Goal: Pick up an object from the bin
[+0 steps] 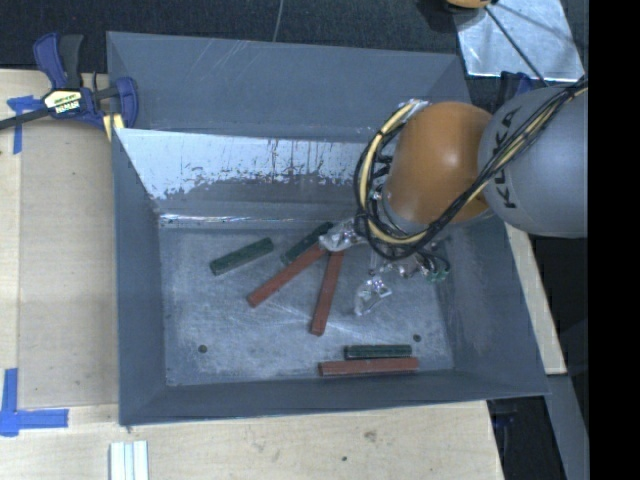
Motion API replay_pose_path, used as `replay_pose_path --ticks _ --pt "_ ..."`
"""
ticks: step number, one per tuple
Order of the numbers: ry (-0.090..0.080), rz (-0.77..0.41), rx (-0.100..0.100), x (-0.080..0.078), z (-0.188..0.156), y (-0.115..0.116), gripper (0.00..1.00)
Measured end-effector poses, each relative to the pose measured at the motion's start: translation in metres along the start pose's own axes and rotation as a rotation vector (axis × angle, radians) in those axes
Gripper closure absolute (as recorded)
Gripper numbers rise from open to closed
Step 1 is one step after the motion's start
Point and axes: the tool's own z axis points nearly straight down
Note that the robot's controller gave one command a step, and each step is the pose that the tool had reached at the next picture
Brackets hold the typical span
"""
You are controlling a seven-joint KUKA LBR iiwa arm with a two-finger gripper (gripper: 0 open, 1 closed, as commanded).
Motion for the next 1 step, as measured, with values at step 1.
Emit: replay_pose_path --ticks 1 --pt "-0.015 -0.344 0.007 0.0030 0.0237 0.0196 1.00"
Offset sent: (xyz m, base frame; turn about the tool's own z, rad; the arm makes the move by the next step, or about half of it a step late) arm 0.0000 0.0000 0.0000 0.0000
